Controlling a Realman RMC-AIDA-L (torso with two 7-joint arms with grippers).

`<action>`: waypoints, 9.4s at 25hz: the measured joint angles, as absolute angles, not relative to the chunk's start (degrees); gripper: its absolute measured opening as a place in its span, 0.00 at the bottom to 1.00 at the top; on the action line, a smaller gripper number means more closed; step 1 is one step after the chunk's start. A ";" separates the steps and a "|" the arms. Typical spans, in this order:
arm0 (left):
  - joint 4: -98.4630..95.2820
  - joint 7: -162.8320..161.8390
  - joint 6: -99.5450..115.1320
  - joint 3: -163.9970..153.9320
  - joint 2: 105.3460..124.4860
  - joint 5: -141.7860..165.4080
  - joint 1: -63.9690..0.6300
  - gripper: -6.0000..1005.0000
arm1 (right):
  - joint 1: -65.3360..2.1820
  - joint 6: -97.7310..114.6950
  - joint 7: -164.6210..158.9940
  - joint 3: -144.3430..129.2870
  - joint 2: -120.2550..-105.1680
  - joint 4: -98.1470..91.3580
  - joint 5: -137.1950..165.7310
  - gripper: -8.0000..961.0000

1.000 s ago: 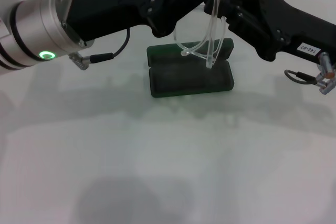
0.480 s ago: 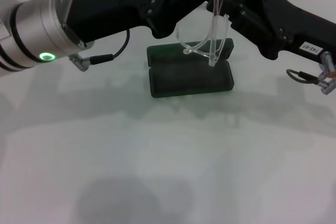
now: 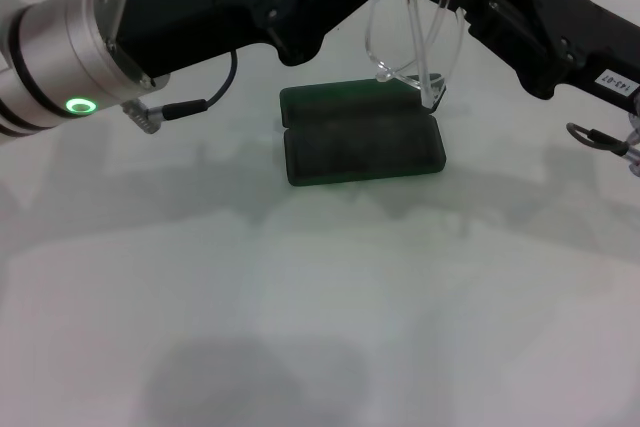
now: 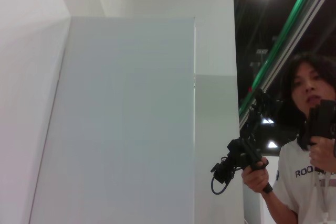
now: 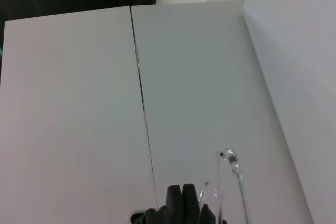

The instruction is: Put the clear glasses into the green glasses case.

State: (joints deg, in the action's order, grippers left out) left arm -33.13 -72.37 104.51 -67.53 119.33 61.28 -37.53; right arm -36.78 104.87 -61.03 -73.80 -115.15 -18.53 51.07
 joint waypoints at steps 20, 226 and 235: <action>-33.13 -72.53 104.56 -67.55 119.03 61.28 -37.93 0.05 | -36.81 104.15 -60.71 -72.97 -115.13 -18.54 50.98 0.08; -36.82 -83.99 103.71 -42.36 109.95 87.97 -23.55 0.05 | -53.10 57.04 -122.06 -111.35 -116.19 -62.78 146.09 0.08; -36.82 -84.09 103.71 -42.36 109.98 87.98 -23.45 0.05 | -53.07 56.10 -122.57 -111.47 -116.19 -62.11 146.41 0.08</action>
